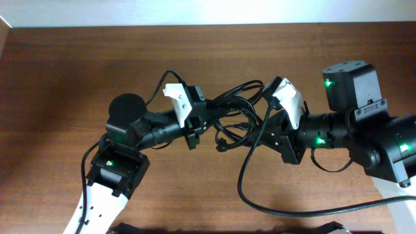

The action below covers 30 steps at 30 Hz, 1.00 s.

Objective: Untangle cables

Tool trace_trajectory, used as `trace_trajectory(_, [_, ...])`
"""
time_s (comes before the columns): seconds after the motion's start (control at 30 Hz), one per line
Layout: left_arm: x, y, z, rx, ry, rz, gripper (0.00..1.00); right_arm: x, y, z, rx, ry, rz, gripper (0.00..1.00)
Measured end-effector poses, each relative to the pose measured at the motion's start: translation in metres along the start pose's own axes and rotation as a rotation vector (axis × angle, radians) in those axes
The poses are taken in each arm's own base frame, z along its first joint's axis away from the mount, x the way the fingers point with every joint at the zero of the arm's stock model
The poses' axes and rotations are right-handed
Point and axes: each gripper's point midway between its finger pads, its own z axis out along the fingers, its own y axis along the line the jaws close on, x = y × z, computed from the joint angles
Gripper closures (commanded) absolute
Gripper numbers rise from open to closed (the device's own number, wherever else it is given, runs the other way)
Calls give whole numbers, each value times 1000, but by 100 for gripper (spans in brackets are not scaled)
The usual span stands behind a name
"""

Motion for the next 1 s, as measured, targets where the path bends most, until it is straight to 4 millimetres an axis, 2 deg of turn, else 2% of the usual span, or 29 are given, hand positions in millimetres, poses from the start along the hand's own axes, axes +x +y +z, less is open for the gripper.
trace_trajectory(0.03, [0, 0, 0, -2, 1, -1, 78, 2, -2, 0, 14, 7, 3, 96])
trace_trajectory(0.07, [1, 0, 1, -5, 2, -2, 52, 3, -6, 0, 39, 13, 9, 96])
trace_trajectory(0.17, [-1, 2, 1, -16, -4, -3, 24, 10, -22, -2, 131, 45, 65, 96])
trace_trajectory(0.2, [-1, 2, 0, -15, -5, -9, 23, 12, -27, -3, 166, 54, 82, 96])
trace_trajectory(0.23, [-2, 1, 1, -10, -7, -4, 29, 13, -30, -3, 180, 57, 87, 96])
trace_trajectory(0.33, [-6, -5, 0, 27, -22, 4, 62, 15, -36, -4, 219, 64, 105, 96])
trace_trajectory(0.37, [-7, -6, 0, 32, -24, 9, 61, 15, -37, -5, 222, 65, 106, 96])
trace_trajectory(0.43, [-7, -7, 0, 40, -25, 11, 45, 15, -37, -5, 222, 65, 107, 96])
trace_trajectory(0.5, [-6, -8, 0, 45, -22, 5, 38, 15, -37, -5, 222, 64, 108, 96])
trace_trajectory(0.63, [10, -8, 0, 47, 37, -50, 36, 13, -37, -5, 224, 56, 105, 96])
trace_trajectory(0.8, [36, -10, -1, 50, 127, -94, 35, -3, -41, -5, 234, -9, 111, 96])
trace_trajectory(1.0, [45, -10, -2, 52, 158, -111, 37, -28, -36, -5, 196, -110, 122, 96])
